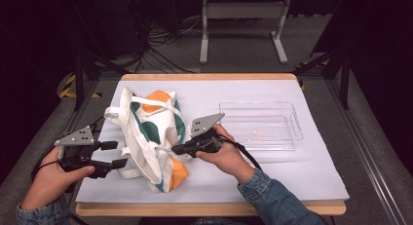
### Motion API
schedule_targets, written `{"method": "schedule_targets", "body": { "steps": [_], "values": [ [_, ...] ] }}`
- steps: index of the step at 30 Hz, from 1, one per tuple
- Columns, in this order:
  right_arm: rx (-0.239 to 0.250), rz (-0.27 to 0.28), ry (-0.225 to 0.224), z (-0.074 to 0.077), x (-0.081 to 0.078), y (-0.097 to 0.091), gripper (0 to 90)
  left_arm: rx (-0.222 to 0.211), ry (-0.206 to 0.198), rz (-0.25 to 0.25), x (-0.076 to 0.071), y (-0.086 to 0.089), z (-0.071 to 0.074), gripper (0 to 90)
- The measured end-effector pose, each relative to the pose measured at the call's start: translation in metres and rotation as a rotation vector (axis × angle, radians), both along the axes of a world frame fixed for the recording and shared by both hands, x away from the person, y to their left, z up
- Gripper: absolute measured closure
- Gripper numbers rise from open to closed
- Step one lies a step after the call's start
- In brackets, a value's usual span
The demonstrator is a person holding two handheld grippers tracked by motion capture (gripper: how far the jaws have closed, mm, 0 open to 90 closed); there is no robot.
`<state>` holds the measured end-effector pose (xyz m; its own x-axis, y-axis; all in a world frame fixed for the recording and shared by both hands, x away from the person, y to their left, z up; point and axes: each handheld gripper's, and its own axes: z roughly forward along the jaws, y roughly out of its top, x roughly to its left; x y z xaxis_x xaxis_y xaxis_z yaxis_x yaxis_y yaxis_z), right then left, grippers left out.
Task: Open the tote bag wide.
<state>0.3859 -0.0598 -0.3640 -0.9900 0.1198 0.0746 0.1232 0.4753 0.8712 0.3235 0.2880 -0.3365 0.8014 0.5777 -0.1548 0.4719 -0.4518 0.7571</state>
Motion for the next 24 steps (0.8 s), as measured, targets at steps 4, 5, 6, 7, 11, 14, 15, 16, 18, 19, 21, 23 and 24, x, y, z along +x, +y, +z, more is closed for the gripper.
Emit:
{"method": "schedule_targets", "body": {
  "steps": [4,5,6,7,11,14,15,16,18,19,21,23,24],
  "values": [
    [0.001,-0.002,0.001,0.000,0.000,0.000,89.9,0.025,0.036,-0.048,0.001,-0.001,-0.003,61.9],
    [-0.002,-0.003,0.000,-0.001,0.000,0.000,89.1,0.040,0.040,-0.055,0.001,-0.001,-0.003,70.9],
    [-0.006,-0.003,0.006,-0.001,0.000,0.001,85.7,0.054,0.025,-0.072,0.000,-0.001,-0.001,76.1],
    [-0.010,-0.003,0.010,-0.003,0.001,0.001,83.9,0.060,0.014,-0.075,0.000,-0.001,0.000,80.8],
    [-0.003,-0.013,-0.003,-0.006,0.001,0.004,73.9,0.066,-0.010,-0.073,-0.003,-0.002,0.004,82.6],
    [0.001,-0.024,-0.014,-0.007,0.001,0.005,69.3,0.053,-0.007,-0.077,-0.002,-0.002,0.004,82.8],
    [0.002,-0.027,-0.013,-0.007,0.001,0.005,68.0,0.049,-0.007,-0.082,-0.002,-0.002,0.003,82.8],
    [0.004,-0.026,-0.010,-0.008,0.002,0.005,66.9,0.045,-0.003,-0.086,-0.002,-0.003,0.003,82.8],
    [0.002,-0.021,-0.002,-0.010,0.002,0.007,66.8,0.049,0.002,-0.101,-0.002,-0.004,0.003,82.7],
    [-0.002,-0.020,-0.001,-0.012,0.003,0.008,67.7,0.046,-0.003,-0.107,-0.002,-0.005,0.003,82.7],
    [-0.015,-0.011,-0.004,-0.016,0.003,0.010,77.4,0.043,-0.005,-0.110,-0.003,-0.005,0.004,82.7],
    [-0.020,0.006,-0.003,-0.016,0.002,0.010,86.4,0.039,-0.013,-0.106,-0.003,-0.005,0.005,82.7],
    [-0.011,0.019,0.002,-0.015,0.002,0.010,87.7,0.034,-0.018,-0.103,-0.003,-0.004,0.006,82.7]
  ]
}}
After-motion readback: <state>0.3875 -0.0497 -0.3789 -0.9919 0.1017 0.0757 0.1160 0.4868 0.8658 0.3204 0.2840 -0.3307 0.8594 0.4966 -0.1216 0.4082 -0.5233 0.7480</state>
